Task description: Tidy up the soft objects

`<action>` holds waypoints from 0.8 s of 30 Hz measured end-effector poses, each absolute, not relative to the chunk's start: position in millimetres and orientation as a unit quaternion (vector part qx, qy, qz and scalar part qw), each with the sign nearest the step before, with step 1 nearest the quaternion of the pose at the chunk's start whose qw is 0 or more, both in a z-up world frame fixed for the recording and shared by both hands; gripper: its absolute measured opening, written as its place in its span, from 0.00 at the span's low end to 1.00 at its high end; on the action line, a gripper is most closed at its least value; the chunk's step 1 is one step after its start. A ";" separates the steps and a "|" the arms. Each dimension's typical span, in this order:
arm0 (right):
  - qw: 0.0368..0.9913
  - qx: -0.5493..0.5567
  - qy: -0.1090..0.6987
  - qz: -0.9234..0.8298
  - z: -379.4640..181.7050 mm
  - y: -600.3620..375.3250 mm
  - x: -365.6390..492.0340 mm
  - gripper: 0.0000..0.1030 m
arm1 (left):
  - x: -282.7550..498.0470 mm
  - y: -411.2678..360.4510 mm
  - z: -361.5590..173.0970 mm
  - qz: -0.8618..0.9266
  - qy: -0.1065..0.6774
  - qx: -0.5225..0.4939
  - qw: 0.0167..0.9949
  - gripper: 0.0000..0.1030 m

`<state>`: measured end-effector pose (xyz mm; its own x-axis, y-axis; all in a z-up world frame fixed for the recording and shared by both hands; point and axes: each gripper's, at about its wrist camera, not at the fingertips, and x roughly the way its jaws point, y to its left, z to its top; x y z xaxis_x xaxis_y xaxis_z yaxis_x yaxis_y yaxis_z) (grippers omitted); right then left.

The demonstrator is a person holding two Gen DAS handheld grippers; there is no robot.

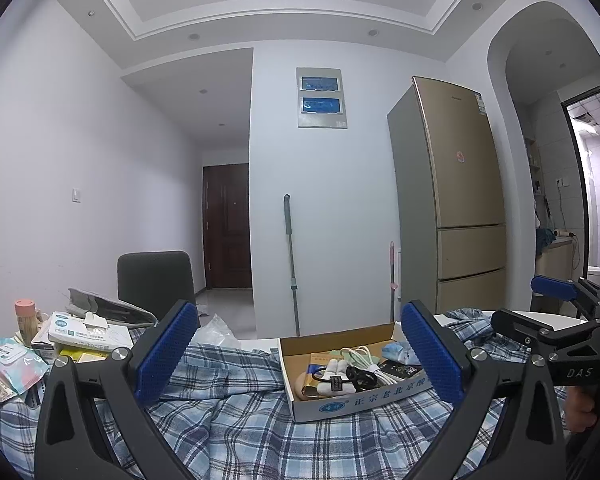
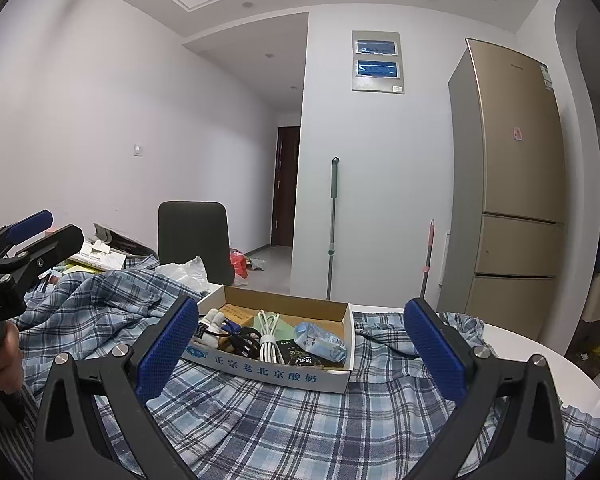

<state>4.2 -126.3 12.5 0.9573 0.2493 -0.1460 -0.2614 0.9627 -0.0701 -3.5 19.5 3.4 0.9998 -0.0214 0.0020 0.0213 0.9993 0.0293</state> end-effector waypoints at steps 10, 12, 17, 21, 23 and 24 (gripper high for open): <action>0.988 -0.045 0.069 0.130 12.8 -125.9 4.2 0.99 | -4.7 21.6 2.8 -0.011 -0.003 0.014 1.000 1.00; 0.988 -0.045 0.068 0.130 13.1 -125.9 3.9 0.99 | -5.6 21.9 2.9 -0.010 -0.004 0.013 1.000 1.00; 0.988 -0.045 0.067 0.129 13.4 -125.8 3.8 0.99 | -4.7 22.6 2.6 -0.010 -0.003 0.013 1.000 1.00; 0.988 -0.045 0.067 0.129 13.6 -126.2 3.7 0.99 | -4.7 22.4 2.6 -0.010 -0.003 0.014 1.000 1.00; 0.988 -0.045 0.066 0.128 13.6 -126.6 3.5 0.99 | -4.3 22.5 2.6 -0.010 -0.003 0.013 1.000 1.00; 0.988 -0.045 0.067 0.128 13.6 -126.6 3.5 0.99 | -5.9 22.5 2.7 -0.010 -0.003 0.013 1.000 1.00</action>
<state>3.5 -126.6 13.6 0.9581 0.2480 -0.1432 -0.2600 0.9629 -0.0719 -5.9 22.5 2.7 0.9998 -0.0196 0.0058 0.0194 0.9995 0.0262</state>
